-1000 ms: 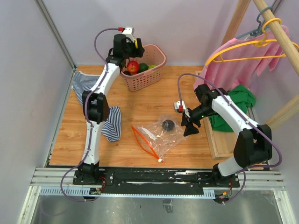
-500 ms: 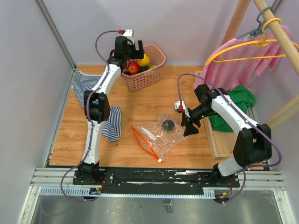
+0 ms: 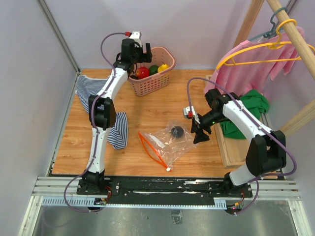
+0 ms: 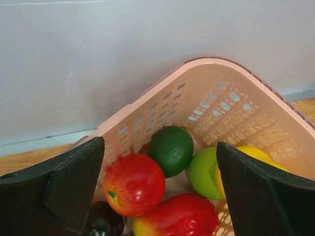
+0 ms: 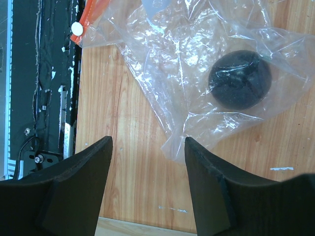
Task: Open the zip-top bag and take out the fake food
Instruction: Place the fake fruit in the bin.
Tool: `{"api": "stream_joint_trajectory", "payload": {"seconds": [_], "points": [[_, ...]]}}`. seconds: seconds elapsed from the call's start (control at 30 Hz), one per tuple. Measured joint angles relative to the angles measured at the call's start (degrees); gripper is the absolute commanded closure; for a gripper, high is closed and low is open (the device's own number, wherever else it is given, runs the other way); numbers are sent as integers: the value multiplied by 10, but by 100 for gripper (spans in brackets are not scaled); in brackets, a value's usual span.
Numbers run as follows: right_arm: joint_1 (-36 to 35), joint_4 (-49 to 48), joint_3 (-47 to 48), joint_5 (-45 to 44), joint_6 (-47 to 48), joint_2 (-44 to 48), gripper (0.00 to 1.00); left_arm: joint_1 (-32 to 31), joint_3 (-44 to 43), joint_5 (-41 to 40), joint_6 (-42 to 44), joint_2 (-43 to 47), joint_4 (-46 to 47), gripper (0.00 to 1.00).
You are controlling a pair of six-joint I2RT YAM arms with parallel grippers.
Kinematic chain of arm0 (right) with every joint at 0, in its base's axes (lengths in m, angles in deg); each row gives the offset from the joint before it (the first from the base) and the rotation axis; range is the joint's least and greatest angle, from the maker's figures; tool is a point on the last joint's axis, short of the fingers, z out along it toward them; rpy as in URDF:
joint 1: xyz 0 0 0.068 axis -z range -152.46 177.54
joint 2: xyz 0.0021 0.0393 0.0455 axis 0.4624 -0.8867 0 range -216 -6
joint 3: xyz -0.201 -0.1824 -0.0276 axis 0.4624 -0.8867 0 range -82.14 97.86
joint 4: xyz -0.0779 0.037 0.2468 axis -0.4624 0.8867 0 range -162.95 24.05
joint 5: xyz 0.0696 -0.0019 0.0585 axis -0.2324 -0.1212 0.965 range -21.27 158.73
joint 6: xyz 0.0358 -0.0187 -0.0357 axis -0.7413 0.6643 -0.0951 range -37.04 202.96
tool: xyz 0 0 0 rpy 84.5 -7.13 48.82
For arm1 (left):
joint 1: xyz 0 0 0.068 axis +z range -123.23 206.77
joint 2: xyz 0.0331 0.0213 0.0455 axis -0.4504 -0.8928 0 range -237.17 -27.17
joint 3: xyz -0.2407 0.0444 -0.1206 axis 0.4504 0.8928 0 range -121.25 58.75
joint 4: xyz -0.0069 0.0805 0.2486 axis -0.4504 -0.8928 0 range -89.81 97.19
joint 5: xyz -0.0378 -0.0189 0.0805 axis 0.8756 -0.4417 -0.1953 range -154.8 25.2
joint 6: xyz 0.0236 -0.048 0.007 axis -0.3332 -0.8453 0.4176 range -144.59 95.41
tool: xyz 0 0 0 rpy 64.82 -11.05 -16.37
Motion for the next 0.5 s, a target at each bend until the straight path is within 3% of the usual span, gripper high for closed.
{"api": "stream_joint_trajectory", "payload": {"seconds": [0.5], "points": [[0,0,0,0,0,0,38,-1,90,14,0,51,35,1]]}}
